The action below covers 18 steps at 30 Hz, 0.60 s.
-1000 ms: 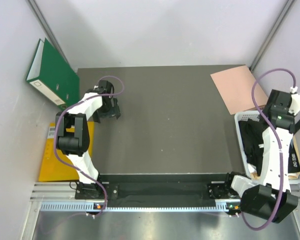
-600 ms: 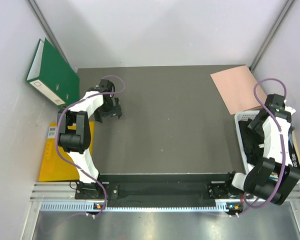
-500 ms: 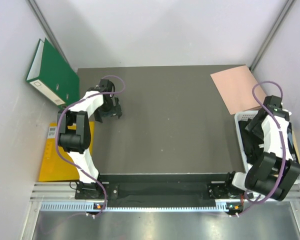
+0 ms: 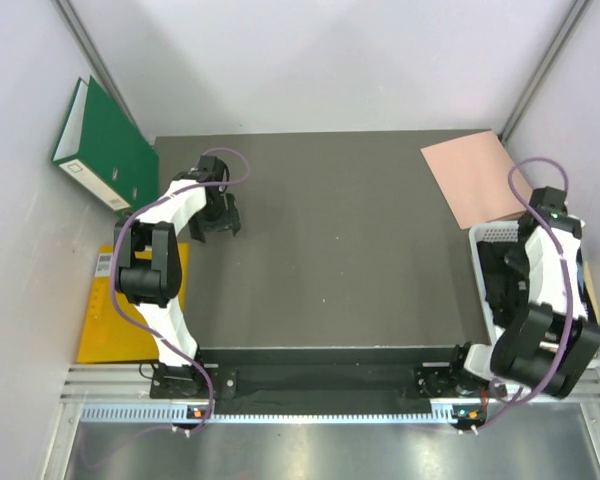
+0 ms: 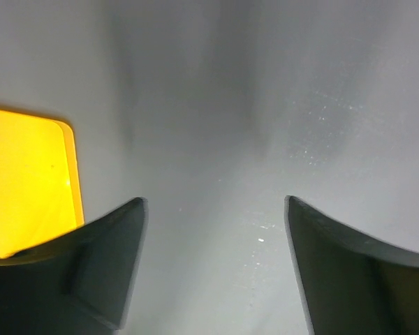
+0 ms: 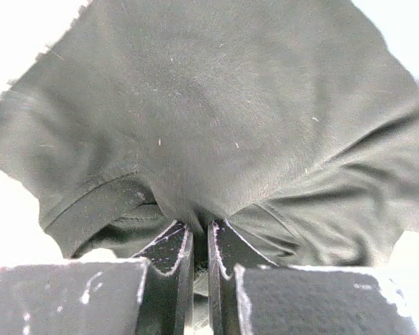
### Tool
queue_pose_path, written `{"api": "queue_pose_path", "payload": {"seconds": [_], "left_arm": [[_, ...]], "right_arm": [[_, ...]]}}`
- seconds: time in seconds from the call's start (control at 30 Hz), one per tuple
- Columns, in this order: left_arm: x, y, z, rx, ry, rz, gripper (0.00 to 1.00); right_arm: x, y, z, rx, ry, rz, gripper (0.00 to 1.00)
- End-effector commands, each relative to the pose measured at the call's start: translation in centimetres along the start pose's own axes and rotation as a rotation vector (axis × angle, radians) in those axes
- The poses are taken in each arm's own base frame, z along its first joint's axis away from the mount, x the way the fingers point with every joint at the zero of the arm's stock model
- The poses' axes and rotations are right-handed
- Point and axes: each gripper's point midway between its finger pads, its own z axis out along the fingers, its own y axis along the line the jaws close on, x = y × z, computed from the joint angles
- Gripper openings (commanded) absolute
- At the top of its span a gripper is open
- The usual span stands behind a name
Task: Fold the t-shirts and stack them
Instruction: Grab crumpled tshirt from bin with the right arm, then move the tshirt to the center of the board
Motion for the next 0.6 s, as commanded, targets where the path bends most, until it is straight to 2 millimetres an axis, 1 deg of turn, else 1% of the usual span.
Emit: {"api": "queue_pose_path", "payload": {"seconds": [0.0,0.07,0.17,0.23,0.3,0.4,0.43,0.5,0.53,0.57], "left_arm": [[-1.6,0.1,-2.2,0.003,-0.068,-0.015,0.99],[-1.6,0.1,-2.2,0.002,-0.067,-0.018,0.99],[-1.7,-0.1,-2.3,0.009,-0.069,-0.021,0.99],[-1.7,-0.3,-2.2,0.018,-0.064,-0.018,0.99],[-1.9,-0.6,-2.3,0.027,-0.065,-0.018,0.99],[-2.3,-1.0,-2.6,0.042,-0.075,-0.017,0.99],[-2.5,-1.1,-2.8,0.045,-0.082,-0.014,0.99],[-3.0,-1.4,-3.4,0.055,-0.102,-0.008,0.99],[-3.1,-1.6,-3.6,0.06,-0.108,-0.005,0.99],[-3.2,-1.7,-3.7,0.065,-0.113,-0.006,0.99]], "right_arm": [[-6.1,-1.6,-8.3,-0.102,-0.332,0.155,0.0],[-7.3,-3.3,-11.6,-0.108,-0.449,0.206,0.0],[-8.4,-5.3,-14.9,-0.097,-0.558,0.264,0.0],[-8.7,-5.9,-16.3,-0.106,-0.603,0.276,0.0],[-9.1,-5.6,-17.0,-0.136,-0.629,0.272,0.0],[-9.5,-3.3,-17.8,-0.263,-0.639,0.227,0.0],[-9.5,-1.5,-18.1,-0.348,-0.632,0.186,0.0],[-9.8,0.6,-19.1,-0.455,-0.65,0.129,0.0],[-9.2,3.0,-19.5,-0.553,-0.627,0.068,0.0],[-8.9,4.3,-19.7,-0.599,-0.613,0.034,0.0]]}}
